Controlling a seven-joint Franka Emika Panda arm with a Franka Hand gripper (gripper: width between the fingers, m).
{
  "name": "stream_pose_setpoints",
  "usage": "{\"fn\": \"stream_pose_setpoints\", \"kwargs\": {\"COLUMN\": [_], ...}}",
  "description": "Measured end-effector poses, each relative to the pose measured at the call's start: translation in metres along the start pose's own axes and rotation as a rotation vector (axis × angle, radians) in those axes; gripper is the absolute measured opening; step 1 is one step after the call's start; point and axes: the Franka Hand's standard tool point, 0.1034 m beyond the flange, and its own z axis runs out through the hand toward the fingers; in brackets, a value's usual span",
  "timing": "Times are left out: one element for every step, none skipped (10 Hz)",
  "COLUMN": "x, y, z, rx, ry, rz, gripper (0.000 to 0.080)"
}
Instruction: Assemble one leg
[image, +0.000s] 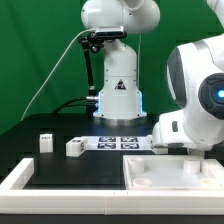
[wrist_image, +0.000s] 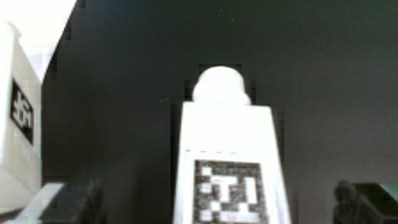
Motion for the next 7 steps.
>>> {"fn": "stream_pose_setpoints", "kwargs": {"x": [0.0015, 0.0030, 0.0038, 0.0041, 0.0041, 0.0041, 0.0041], "y": [0.0005, 0.0002, -0.0003, -0.0006, -0.0005, -0.0005, -0.0005], "z": [0.0010, 0.0027, 0.0031, 0.0030, 0.0030, 0.0030, 0.0030], "rx": [0.001, 0.001, 0.000, 0.000, 0.000, 0.000, 0.000], "ry": [0.005, 0.011, 0.015, 0.017, 0.017, 0.017, 0.017], "rz": [0.000, 0.001, 0.001, 0.001, 0.000, 0.000, 0.000], "gripper": [0.0648, 0.0648, 0.0648, 0.0541, 0.0390, 0.0390, 0.0289]}}
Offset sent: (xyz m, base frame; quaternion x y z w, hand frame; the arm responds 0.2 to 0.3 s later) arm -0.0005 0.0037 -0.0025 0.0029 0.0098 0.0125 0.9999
